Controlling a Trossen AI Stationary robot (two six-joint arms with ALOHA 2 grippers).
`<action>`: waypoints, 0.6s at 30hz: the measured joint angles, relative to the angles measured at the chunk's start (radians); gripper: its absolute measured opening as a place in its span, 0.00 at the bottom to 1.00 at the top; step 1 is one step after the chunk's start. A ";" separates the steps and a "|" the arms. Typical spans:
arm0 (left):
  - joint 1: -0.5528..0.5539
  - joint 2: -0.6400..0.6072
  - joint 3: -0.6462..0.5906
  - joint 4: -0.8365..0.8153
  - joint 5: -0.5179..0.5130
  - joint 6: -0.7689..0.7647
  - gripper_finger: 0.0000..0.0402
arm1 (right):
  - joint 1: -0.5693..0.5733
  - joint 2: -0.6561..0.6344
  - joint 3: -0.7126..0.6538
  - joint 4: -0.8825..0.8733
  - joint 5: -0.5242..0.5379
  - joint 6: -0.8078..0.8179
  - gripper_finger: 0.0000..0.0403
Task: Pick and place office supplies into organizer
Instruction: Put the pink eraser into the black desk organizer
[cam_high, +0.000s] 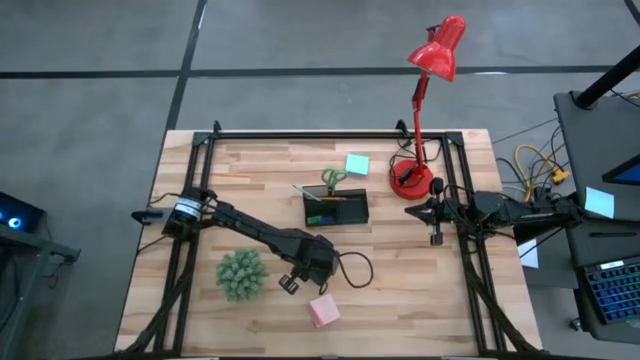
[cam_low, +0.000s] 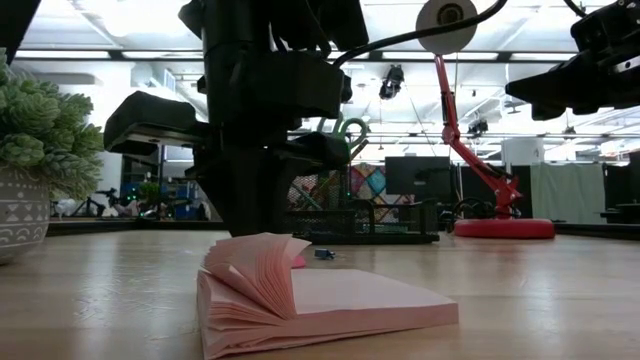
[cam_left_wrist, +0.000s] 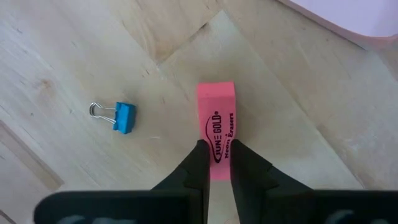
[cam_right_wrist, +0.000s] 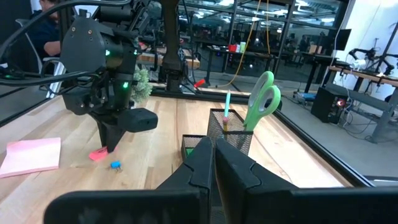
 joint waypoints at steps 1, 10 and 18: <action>0.000 -0.002 0.000 0.000 0.000 0.000 0.07 | 0.000 0.000 0.000 0.000 0.000 0.000 0.02; 0.001 -0.043 -0.005 0.008 -0.010 0.004 0.06 | 0.000 0.000 0.000 0.000 0.000 0.000 0.02; 0.001 -0.047 -0.004 0.005 -0.003 0.004 0.06 | 0.000 0.000 0.000 0.000 0.000 0.000 0.02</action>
